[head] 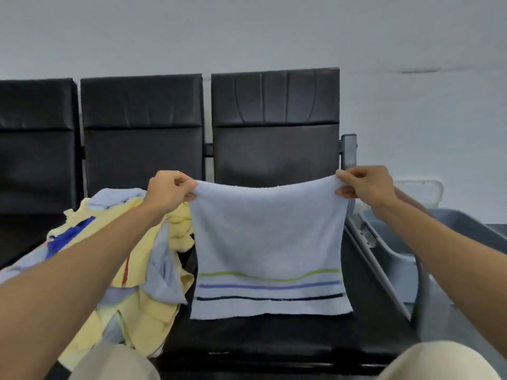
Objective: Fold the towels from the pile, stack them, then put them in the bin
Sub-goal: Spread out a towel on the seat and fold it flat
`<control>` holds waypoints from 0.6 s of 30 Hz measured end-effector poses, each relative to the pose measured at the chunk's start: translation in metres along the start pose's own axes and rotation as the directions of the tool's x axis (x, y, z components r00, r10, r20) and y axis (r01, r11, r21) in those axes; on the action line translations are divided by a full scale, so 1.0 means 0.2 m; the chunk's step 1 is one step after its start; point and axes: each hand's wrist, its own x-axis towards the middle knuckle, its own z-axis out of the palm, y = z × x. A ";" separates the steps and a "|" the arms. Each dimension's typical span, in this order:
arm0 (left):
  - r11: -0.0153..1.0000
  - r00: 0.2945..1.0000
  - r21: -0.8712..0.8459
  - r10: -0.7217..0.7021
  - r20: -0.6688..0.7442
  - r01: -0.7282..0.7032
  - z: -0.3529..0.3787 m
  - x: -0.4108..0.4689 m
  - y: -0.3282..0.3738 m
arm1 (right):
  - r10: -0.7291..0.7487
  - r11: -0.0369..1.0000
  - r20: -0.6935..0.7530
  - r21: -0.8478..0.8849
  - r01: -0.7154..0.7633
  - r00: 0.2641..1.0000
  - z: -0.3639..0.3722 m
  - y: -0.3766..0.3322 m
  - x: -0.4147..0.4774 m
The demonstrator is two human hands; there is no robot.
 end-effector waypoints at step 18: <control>0.926 0.880 0.318 0.031 0.475 -0.205 0.31 -0.40 -0.65 | 0.229 0.844 0.386 -0.536 0.016 0.894 0.09 0.77 -0.26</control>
